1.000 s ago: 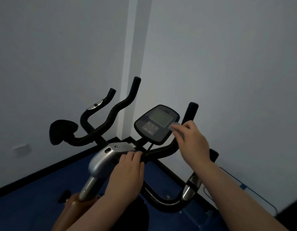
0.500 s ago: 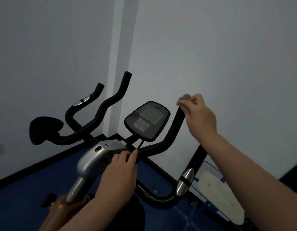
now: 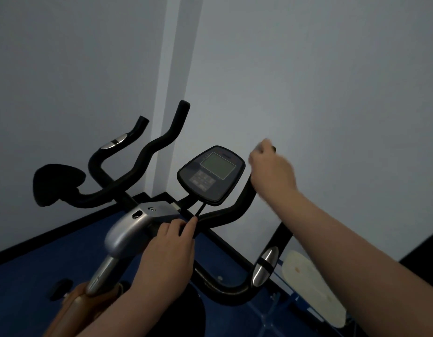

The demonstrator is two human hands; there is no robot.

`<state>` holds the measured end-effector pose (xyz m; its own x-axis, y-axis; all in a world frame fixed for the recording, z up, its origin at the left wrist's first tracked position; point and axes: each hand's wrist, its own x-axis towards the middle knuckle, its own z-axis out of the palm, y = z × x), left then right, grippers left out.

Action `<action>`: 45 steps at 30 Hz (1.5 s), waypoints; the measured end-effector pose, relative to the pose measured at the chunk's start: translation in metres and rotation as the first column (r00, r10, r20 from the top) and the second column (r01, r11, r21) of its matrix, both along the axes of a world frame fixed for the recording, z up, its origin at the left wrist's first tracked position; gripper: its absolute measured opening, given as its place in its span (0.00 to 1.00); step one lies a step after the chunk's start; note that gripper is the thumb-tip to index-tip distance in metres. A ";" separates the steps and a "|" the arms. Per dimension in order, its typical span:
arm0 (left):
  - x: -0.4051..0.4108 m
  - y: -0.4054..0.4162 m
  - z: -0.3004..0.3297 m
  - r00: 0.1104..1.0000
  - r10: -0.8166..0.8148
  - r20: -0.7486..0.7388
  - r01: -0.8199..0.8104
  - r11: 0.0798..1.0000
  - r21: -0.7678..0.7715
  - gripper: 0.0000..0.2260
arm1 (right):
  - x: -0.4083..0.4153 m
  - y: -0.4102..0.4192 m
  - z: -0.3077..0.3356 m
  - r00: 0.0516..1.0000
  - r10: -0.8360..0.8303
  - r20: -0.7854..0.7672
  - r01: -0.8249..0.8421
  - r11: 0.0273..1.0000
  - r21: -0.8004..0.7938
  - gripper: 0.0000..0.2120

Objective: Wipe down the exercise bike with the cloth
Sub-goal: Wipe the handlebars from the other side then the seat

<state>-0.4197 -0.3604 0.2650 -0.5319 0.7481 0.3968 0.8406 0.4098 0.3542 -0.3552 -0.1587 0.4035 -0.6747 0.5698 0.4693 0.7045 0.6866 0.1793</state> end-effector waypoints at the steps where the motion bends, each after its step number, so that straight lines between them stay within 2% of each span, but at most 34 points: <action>1: 0.000 0.000 -0.001 1.000 0.001 -0.006 -0.001 1.000 0.003 0.24 | 0.000 -0.008 -0.014 0.997 -0.004 0.082 0.008 0.999 -0.048 0.10; 3: -0.001 0.000 0.000 1.000 -0.006 -0.002 0.006 1.000 0.010 0.24 | 0.002 -0.017 -0.033 0.990 0.025 0.139 -0.004 0.989 -0.150 0.09; 6: -0.002 0.001 0.000 1.000 -0.005 -0.012 0.006 1.000 0.010 0.24 | 0.002 -0.014 -0.020 0.998 0.057 0.029 -0.047 0.964 -0.261 0.11; 7: -0.002 0.001 0.000 1.000 -0.005 -0.009 0.005 1.000 0.009 0.24 | 0.000 -0.010 -0.010 0.998 0.052 -0.024 -0.056 0.975 -0.215 0.11; 9: -0.002 0.001 -0.001 1.000 0.004 0.000 -0.004 1.000 0.009 0.24 | -0.004 -0.003 0.008 0.992 0.048 -0.121 -0.051 0.998 -0.026 0.10; 11: -0.002 0.001 -0.001 1.000 0.009 0.010 -0.009 1.000 0.011 0.24 | -0.007 0.000 0.012 0.988 0.029 -0.153 -0.030 1.000 0.000 0.10; 15: -0.002 0.000 -0.001 1.000 0.012 0.008 -0.012 1.000 0.010 0.24 | 0.000 -0.017 -0.039 0.997 0.065 -0.029 -0.069 0.985 -0.155 0.10; 16: -0.002 0.001 -0.001 1.000 0.012 0.007 -0.012 1.000 0.009 0.24 | 0.005 -0.022 -0.052 0.993 0.094 -0.071 -0.107 0.973 -0.206 0.11; 18: -0.001 0.001 -0.001 1.000 0.010 0.007 -0.010 1.000 0.007 0.24 | 0.016 -0.023 -0.055 0.963 0.092 -0.253 -0.182 0.915 -0.361 0.11; 19: -0.001 0.001 0.000 1.000 0.009 0.011 -0.009 1.000 0.000 0.24 | 0.019 -0.020 -0.048 0.926 0.061 -0.372 -0.226 0.881 -0.417 0.11; 20: 0.000 0.000 0.001 1.000 0.008 0.018 -0.008 1.000 -0.005 0.24 | 0.023 -0.017 -0.039 0.863 0.040 -0.503 -0.263 0.886 -0.382 0.09; 21: 0.000 0.001 0.001 1.000 0.006 0.030 -0.006 1.000 -0.004 0.24 | 0.024 -0.014 -0.029 0.755 0.031 -0.655 -0.279 0.919 -0.278 0.08; 23: -0.002 0.000 0.001 0.997 -0.004 0.080 0.001 1.000 0.030 0.23 | 0.020 -0.009 -0.008 0.411 0.008 -0.912 -0.232 0.968 -0.096 0.09; 24: -0.004 0.000 0.002 0.992 -0.015 0.123 0.008 0.998 0.057 0.23 | 0.015 -0.006 -0.002 0.286 -0.030 -0.958 -0.208 0.974 -0.092 0.10; 25: -0.005 0.000 0.003 0.985 -0.028 0.169 0.013 0.996 0.087 0.22 | 0.008 -0.003 -0.001 0.231 -0.097 -0.968 -0.224 0.963 -0.150 0.12; 28: -0.006 -0.001 0.004 0.974 -0.048 0.223 0.024 0.994 0.107 0.22 | -0.010 -0.006 -0.031 0.317 -0.349 -0.882 -0.355 0.818 -0.452 0.17; 30: -0.005 -0.002 0.005 0.973 -0.053 0.223 0.030 0.994 0.109 0.22 | -0.011 -0.017 -0.066 0.296 -0.439 -0.848 -0.378 0.762 -0.526 0.17; 33: -0.005 -0.003 0.006 0.974 -0.055 0.222 0.031 0.993 0.111 0.21 | -0.004 -0.025 -0.079 0.205 -0.543 -0.814 -0.431 0.697 -0.574 0.13; 37: -0.005 -0.003 0.006 0.972 -0.051 0.230 0.028 0.994 0.102 0.21 | -0.012 0.005 -0.025 0.080 -0.454 -0.887 -0.460 0.773 -0.437 0.12; 40: -0.006 -0.004 0.007 0.965 -0.056 0.256 0.026 0.992 0.121 0.20 | -0.021 0.015 -0.014 0.149 -0.441 -0.885 -0.457 0.763 -0.457 0.14; 42: -0.006 -0.004 0.006 0.964 -0.054 0.260 0.023 0.992 0.122 0.20 | -0.020 0.007 -0.039 0.179 -0.463 -0.868 -0.436 0.754 -0.492 0.15; 45: -0.005 -0.003 0.006 0.969 -0.052 0.240 0.023 0.993 0.119 0.20 | -0.005 -0.015 -0.083 0.227 -0.551 -0.803 -0.478 0.656 -0.584 0.13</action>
